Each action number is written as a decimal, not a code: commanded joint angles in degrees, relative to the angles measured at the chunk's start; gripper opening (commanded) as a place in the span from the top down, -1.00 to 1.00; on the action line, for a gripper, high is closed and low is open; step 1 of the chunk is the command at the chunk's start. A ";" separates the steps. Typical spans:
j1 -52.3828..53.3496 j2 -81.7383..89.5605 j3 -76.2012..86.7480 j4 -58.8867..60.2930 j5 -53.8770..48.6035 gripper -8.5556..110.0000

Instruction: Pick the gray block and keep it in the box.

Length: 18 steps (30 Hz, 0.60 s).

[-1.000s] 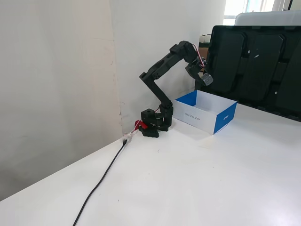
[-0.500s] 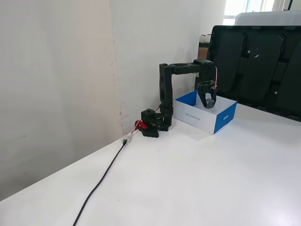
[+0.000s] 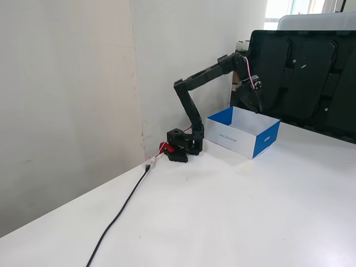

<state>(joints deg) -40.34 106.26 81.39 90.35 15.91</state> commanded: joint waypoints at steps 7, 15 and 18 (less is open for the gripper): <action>20.74 17.84 20.21 -12.66 -5.01 0.85; 32.52 23.91 41.31 -29.44 -10.63 0.85; 36.12 27.42 51.50 -37.71 -12.92 0.85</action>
<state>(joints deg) -5.27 130.78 132.28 55.72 3.78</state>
